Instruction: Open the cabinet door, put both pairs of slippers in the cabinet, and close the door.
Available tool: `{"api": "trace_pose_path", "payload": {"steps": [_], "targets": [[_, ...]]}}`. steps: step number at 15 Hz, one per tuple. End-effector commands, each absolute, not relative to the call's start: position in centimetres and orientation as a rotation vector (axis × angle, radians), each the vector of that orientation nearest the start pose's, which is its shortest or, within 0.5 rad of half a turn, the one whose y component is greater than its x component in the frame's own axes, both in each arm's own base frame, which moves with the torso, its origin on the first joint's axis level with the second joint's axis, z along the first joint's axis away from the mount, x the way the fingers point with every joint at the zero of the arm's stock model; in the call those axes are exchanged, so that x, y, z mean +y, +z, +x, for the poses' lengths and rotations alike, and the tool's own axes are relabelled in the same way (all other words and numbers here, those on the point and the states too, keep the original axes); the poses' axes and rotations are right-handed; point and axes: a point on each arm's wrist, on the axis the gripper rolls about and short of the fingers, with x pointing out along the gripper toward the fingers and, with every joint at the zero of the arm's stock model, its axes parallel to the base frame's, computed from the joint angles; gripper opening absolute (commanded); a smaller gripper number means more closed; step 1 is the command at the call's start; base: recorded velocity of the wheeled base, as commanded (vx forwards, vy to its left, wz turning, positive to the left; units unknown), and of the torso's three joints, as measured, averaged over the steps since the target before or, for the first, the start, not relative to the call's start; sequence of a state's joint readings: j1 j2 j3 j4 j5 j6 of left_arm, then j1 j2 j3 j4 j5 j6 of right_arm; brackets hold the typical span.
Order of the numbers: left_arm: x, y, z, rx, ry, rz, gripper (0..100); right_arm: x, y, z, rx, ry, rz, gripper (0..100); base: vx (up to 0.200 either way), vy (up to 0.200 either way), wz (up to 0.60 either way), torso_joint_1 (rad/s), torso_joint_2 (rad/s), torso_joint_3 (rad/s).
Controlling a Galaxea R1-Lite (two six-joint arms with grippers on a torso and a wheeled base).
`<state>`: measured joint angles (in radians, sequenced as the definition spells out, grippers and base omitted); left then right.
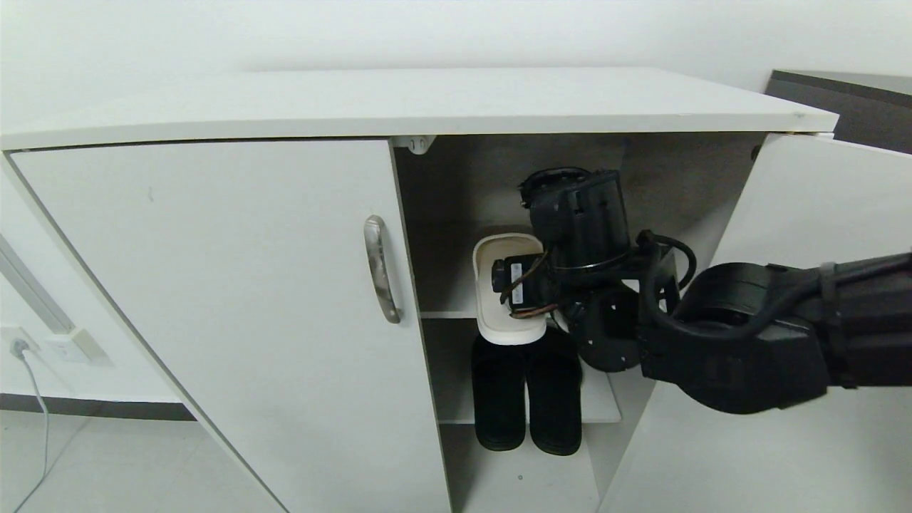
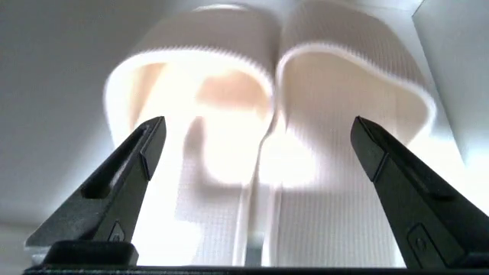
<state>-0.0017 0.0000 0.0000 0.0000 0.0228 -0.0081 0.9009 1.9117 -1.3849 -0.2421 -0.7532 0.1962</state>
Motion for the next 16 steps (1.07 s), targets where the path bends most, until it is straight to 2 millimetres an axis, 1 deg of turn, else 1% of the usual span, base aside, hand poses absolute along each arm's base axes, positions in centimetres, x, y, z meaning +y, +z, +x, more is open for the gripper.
{"api": "trace_pose_path", "payload": {"steps": [1,3,5,7,8,11,16], "targets": [[0.1,7.6,-2.3,0.001,0.021,-0.008,0,27.6,24.7,20.9,0.18,0.2,0.007,100,0.0,0.0,0.0,0.0,0.0,0.0],[0.1,7.6,-2.3,0.001,0.021,-0.008,0,26.6,24.4,19.2,0.178,0.232,0.01,100,0.0,0.0,0.0,0.0,0.0,0.0],[0.1,7.5,-2.3,0.0,0.02,-0.008,0,25.4,24.0,17.3,0.176,0.319,0.025,100,0.0,0.0,0.0,0.0,0.0,0.0],[0.1,7.6,-2.3,0.001,0.02,-0.008,0,24.6,23.6,16.7,0.177,0.345,0.031,100,0.0,0.0,0.0,0.0,0.0,0.0],[0.1,7.5,-2.3,0.0,0.02,-0.008,0,24.3,23.2,16.5,0.169,0.349,0.043,0,0.0,0.0,0.0,0.0,0.0,0.0],[0.1,7.5,-2.3,0.0,0.021,-0.009,0,24.2,23.0,16.6,0.138,0.348,0.065,0,0.0,0.0,0.0,0.0,0.0,0.0],[0.1,7.5,-2.3,0.0,0.021,-0.008,0,24.2,22.8,16.6,0.141,0.347,0.059,0,0.0,0.0,0.0,0.0,0.0,0.0]]}}
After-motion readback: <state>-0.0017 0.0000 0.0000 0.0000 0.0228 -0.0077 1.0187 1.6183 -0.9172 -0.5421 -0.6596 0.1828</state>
